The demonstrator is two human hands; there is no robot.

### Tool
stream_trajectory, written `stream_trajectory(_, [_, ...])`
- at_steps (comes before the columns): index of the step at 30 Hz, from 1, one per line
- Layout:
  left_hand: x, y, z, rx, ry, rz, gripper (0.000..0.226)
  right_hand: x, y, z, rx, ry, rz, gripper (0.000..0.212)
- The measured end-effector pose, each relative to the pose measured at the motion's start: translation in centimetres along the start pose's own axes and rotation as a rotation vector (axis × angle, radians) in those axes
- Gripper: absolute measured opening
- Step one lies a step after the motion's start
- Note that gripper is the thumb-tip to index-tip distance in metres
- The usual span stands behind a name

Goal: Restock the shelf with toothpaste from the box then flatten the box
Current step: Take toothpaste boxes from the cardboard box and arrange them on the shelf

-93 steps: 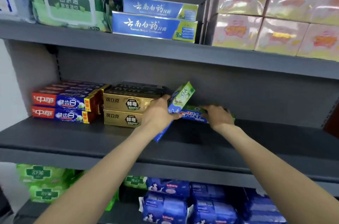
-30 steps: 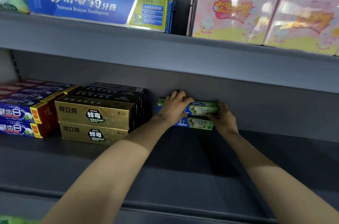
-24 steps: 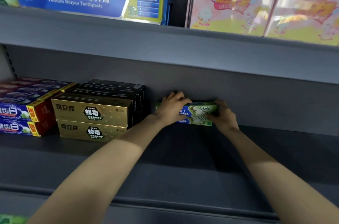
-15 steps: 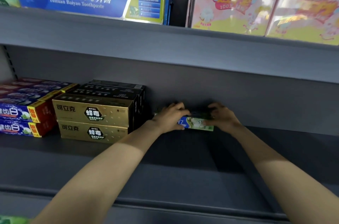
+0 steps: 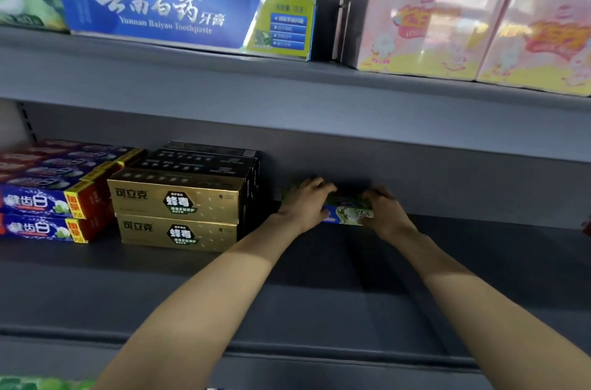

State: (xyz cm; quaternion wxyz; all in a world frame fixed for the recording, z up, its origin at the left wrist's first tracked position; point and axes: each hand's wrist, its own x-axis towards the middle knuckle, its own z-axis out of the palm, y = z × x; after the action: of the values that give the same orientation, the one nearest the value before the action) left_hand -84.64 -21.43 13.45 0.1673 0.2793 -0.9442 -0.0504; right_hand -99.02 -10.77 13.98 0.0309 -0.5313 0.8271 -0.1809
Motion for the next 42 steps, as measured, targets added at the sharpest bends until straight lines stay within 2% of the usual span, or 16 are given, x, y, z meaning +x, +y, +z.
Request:
stream_trajectory(4, [-2.5,-0.1,-2.3,-0.107,0.097,-0.086,0.033,-3.3,-2.6,0.2,0.067,0.147,-0.018,0.05])
stream_trajectory(8, [-7.6,1.0,-4.4,-0.236,0.124,-0.089,0.025,-7.6,-5.6,0.1,0.059,0.221,-0.017,0.032])
stream_trajectory(11, [-12.1,2.0,-5.8,-0.218,0.134,-0.165,0.021,-11.2,-7.9,-0.1,0.152,0.182,-0.087,0.024])
stream_trajectory(16, [-23.4,3.1,-8.4,-0.29,0.251,-0.26,0.016,-19.4,-13.3,0.6,0.308,0.091,-0.219,0.015])
stream_trajectory(22, [-38.1,1.2,-8.9,-0.277,0.26,-0.524,0.012,-28.4,-21.3,6.4,0.391,-0.093,-0.347,0.014])
stream_trajectory(30, [-58.6,-7.5,-9.3,-0.19,0.144,-0.857,0.02,-39.1,-35.8,17.4,0.328,-0.43,-0.508,0.02])
stream_trajectory(35, [-70.4,-15.0,-11.1,-0.139,0.064,-1.024,0.02,-44.8,-47.1,23.7,0.348,-0.503,-0.546,0.022])
stream_trajectory(39, [-78.0,-21.2,-11.8,-0.105,-0.1,-1.168,0.026,-48.2,-55.8,28.8,0.425,-0.549,-0.52,0.019])
stream_trajectory(42, [-82.1,-24.8,-11.5,-0.089,-0.264,-1.145,0.028,-49.6,-60.5,32.5,0.354,-0.61,-0.515,0.023])
